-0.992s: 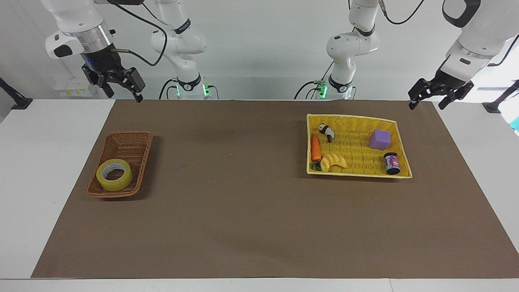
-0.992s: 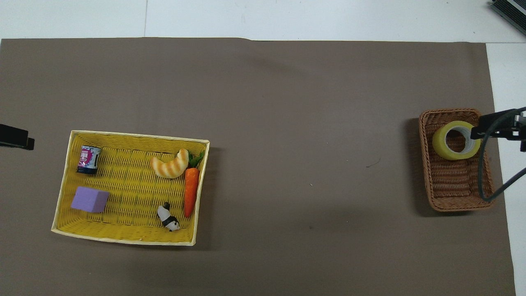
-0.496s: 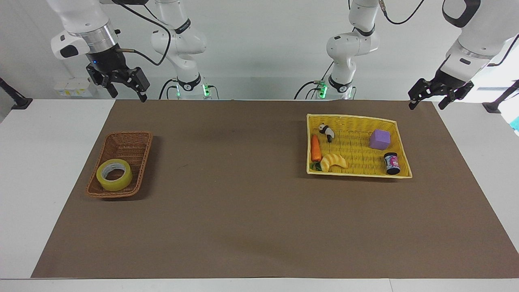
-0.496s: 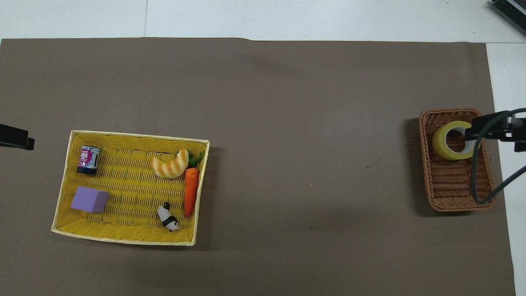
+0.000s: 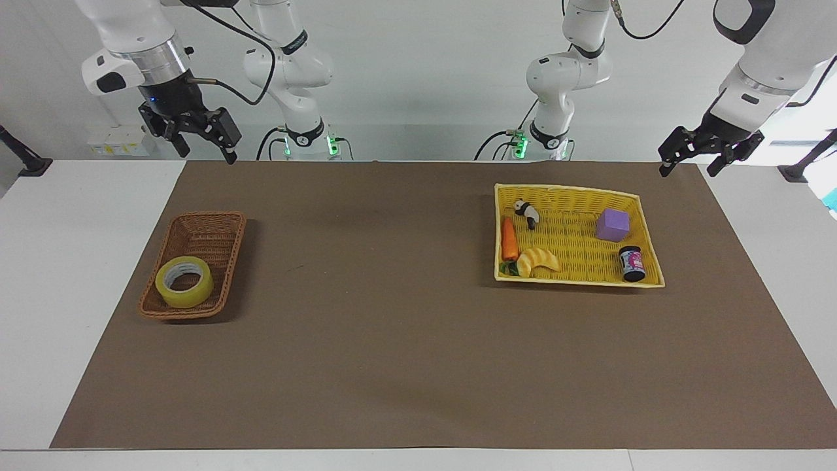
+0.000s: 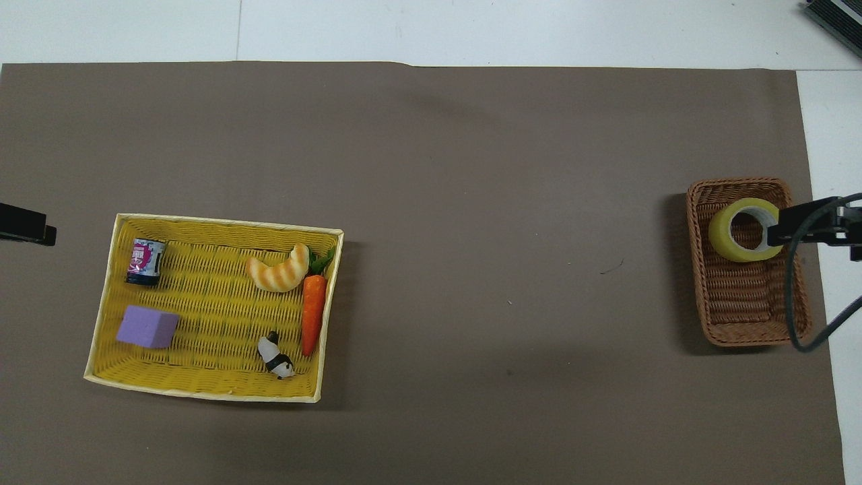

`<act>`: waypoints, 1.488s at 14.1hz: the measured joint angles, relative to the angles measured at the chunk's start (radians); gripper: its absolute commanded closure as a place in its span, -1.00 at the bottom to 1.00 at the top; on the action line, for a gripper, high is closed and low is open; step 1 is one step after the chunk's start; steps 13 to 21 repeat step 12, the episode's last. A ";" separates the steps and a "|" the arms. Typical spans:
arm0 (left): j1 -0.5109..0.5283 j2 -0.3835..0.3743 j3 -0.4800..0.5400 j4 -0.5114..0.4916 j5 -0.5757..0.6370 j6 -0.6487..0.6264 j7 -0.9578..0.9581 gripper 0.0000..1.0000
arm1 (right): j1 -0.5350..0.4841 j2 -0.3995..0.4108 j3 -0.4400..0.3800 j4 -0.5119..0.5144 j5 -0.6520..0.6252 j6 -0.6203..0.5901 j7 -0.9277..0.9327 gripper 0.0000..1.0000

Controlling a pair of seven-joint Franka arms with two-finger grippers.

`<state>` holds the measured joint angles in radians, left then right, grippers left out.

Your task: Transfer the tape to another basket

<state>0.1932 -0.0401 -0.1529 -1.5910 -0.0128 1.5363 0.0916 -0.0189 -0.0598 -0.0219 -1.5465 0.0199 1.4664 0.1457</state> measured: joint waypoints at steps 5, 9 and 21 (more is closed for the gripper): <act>0.000 0.000 0.000 0.000 0.000 0.000 0.001 -1.00 | 0.005 -0.009 0.013 -0.003 -0.006 -0.011 -0.006 -1.00; 0.000 0.000 0.000 0.000 0.000 0.000 0.003 -1.00 | 0.005 -0.011 0.013 -0.009 -0.006 -0.011 -0.006 -1.00; 0.000 0.000 0.000 0.000 0.000 0.000 0.004 -1.00 | 0.004 -0.011 0.013 -0.009 -0.007 -0.004 -0.006 -1.00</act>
